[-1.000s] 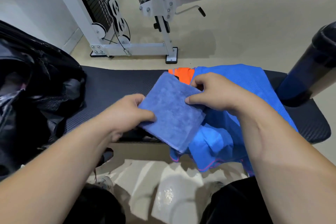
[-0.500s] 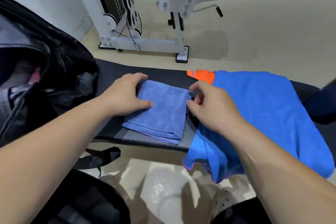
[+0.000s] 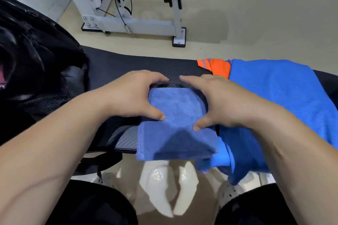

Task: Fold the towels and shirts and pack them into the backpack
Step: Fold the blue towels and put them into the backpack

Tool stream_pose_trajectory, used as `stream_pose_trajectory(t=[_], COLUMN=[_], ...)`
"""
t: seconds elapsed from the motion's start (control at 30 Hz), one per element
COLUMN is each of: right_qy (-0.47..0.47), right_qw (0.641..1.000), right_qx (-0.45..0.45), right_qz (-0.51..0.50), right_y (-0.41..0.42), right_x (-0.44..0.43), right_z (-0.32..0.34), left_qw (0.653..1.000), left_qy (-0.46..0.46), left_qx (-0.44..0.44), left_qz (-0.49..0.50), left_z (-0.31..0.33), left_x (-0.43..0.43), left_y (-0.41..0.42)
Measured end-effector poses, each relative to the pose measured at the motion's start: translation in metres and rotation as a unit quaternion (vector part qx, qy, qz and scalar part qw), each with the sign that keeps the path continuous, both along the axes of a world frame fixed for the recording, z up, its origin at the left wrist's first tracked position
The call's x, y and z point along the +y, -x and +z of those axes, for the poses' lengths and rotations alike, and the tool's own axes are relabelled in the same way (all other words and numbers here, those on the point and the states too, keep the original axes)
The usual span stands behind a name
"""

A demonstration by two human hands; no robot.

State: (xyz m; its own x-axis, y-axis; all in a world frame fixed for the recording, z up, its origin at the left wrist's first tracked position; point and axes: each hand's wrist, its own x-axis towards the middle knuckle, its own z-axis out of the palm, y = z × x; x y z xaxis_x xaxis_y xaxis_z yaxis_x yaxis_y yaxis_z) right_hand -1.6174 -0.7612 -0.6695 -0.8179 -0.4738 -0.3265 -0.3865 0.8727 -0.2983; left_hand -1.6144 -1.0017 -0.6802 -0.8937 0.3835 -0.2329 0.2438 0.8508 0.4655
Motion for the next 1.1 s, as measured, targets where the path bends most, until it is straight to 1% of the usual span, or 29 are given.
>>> stream_pose_trajectory(t=[0.1,0.2,0.27,0.3,0.33,0.4,0.43,0.5,0.6,0.73,0.87,0.93,1.03,1.1], right_qy=[-0.013,-0.011,-0.003,0.014,0.042,0.106,0.130,0.165,0.205,0.214,0.175,0.158,0.181,0.202], right_qw=[1.000,1.000,0.999,0.996,0.989,0.965,0.956,0.951,0.944,0.942,0.955,0.961,0.947,0.931], right_qx=[0.001,-0.002,0.036,0.081,0.139,0.238,0.258,0.257,0.256,0.259,0.230,0.221,0.265,0.305], right_qz=[0.008,0.024,0.035,0.028,0.012,-0.033,-0.045,-0.045,-0.019,0.015,0.062,0.047,0.012,0.004], right_y=[-0.002,0.000,0.003,0.005,0.008,0.011,0.011,0.007,-0.006,-0.030,-0.053,-0.058,-0.059,-0.059], right_x=[-0.003,-0.007,-0.009,-0.010,-0.011,-0.012,-0.012,-0.010,-0.001,0.011,0.017,0.016,0.014,0.012], right_z=[0.001,0.002,0.001,-0.001,-0.005,-0.014,-0.017,-0.020,-0.017,-0.015,-0.026,-0.032,-0.038,-0.042], left_qw=[0.999,0.998,0.998,0.997,0.992,0.970,0.959,0.948,0.941,0.943,0.954,0.958,0.952,0.938], left_qy=[0.052,0.057,0.054,0.052,0.054,0.072,0.084,0.092,0.088,0.095,0.112,0.111,0.085,0.096], left_qx=[0.001,0.006,0.020,0.055,0.109,0.222,0.258,0.289,0.315,0.317,0.277,0.262,0.295,0.333], left_qz=[-0.014,-0.010,0.005,0.016,0.031,0.069,0.082,0.094,0.083,0.041,-0.004,-0.017,-0.012,-0.017], left_z=[0.002,0.004,0.006,0.006,0.004,-0.001,-0.005,-0.012,-0.013,-0.010,-0.022,-0.028,-0.033,-0.036], left_x=[0.007,0.012,0.014,0.015,0.015,0.015,0.016,0.018,0.025,0.026,0.021,0.018,0.017,0.018], left_y=[-0.003,-0.005,-0.005,-0.003,-0.001,0.005,0.007,0.005,-0.009,-0.035,-0.066,-0.076,-0.080,-0.081])
